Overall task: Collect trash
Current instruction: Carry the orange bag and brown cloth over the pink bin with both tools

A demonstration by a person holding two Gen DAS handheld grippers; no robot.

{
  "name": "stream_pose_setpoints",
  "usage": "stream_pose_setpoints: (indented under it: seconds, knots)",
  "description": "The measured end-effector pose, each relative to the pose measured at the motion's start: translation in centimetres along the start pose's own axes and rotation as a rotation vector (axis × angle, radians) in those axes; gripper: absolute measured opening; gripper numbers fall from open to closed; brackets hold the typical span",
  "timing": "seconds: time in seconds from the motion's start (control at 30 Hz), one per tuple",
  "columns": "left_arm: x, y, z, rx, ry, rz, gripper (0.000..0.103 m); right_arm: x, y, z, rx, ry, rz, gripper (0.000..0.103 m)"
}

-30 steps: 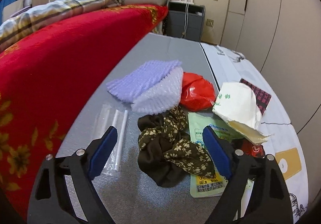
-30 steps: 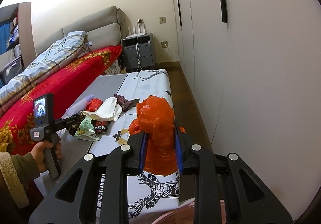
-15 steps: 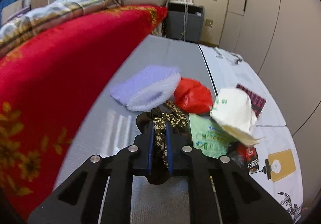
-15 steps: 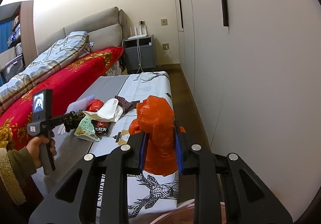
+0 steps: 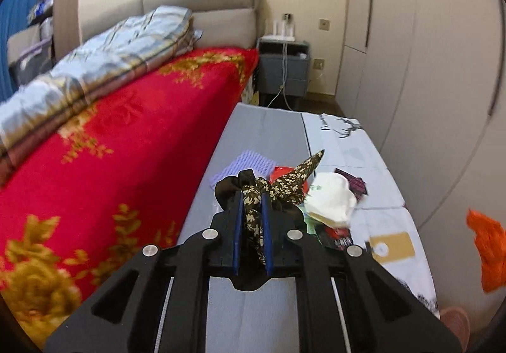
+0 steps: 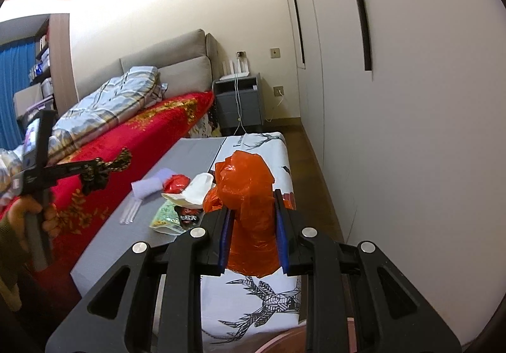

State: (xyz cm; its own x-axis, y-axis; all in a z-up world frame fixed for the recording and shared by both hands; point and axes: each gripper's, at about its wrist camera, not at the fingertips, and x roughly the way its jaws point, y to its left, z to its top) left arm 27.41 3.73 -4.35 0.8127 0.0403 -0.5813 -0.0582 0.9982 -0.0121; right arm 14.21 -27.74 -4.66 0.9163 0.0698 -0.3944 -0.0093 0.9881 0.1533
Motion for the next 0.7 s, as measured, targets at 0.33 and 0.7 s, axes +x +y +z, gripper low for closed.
stream_pose_setpoints:
  seconds: [0.33,0.7]
  knots:
    - [-8.9,-1.4,-2.3,0.066,0.015,-0.121,0.011,-7.2,1.4,1.0,0.003,-0.005,0.017,0.024]
    - [-14.0,-7.6,-7.1,0.183,0.069,-0.300,0.011,-14.6,1.7,-1.1,-0.022,0.023,-0.058,0.024]
